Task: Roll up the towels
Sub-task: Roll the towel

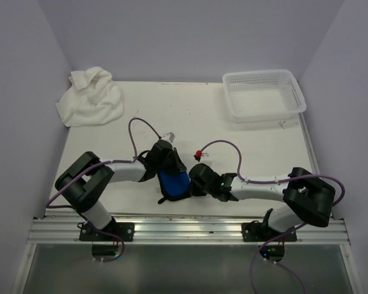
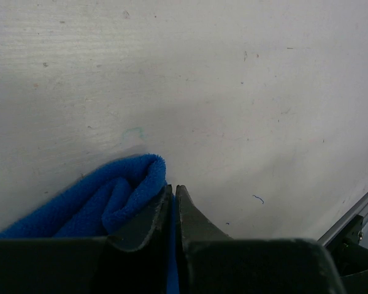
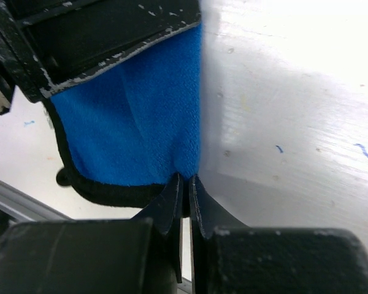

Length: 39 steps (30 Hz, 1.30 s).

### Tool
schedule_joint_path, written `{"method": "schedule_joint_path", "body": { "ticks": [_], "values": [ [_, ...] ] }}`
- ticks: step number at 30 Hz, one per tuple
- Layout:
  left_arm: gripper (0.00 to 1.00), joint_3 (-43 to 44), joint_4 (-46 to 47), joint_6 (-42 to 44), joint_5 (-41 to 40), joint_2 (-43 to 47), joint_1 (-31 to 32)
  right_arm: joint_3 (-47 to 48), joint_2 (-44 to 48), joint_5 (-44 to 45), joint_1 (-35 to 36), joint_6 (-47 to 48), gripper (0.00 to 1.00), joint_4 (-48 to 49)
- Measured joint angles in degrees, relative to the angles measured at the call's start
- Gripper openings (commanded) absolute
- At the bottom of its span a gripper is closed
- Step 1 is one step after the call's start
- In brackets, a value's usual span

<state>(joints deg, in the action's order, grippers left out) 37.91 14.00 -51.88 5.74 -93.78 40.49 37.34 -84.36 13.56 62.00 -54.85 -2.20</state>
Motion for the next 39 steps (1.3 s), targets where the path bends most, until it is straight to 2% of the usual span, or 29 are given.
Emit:
{"method": "schedule_joint_path", "body": {
  "ticks": [10,15,21,28,33,39],
  "values": [
    [0.24,4.6,-4.3,1.5,-0.9,2.2,-1.2,7.2,1.6,3.5,1.4,9.4,0.0,-13.9],
    [0.27,5.8,-6.1,2.1,-1.0,3.7,-2.6,9.3,1.0,4.9,2.6,13.6,0.0,-19.3],
    [0.32,5.8,-6.4,1.9,0.8,5.3,-2.6,12.4,-1.9,9.4,5.3,16.2,0.0,-23.8],
    [0.49,4.9,-6.3,0.4,5.0,5.9,-2.6,15.5,-5.5,15.4,8.5,17.4,0.0,-28.2],
    [0.55,4.1,-6.4,-0.1,7.6,6.0,-2.6,16.4,-6.4,18.3,9.7,17.6,0.0,-30.2],
    [0.58,4.1,-7.1,0.0,8.2,6.1,-2.6,17.8,-8.4,20.5,10.2,17.6,0.0,-31.7]
  ]
}}
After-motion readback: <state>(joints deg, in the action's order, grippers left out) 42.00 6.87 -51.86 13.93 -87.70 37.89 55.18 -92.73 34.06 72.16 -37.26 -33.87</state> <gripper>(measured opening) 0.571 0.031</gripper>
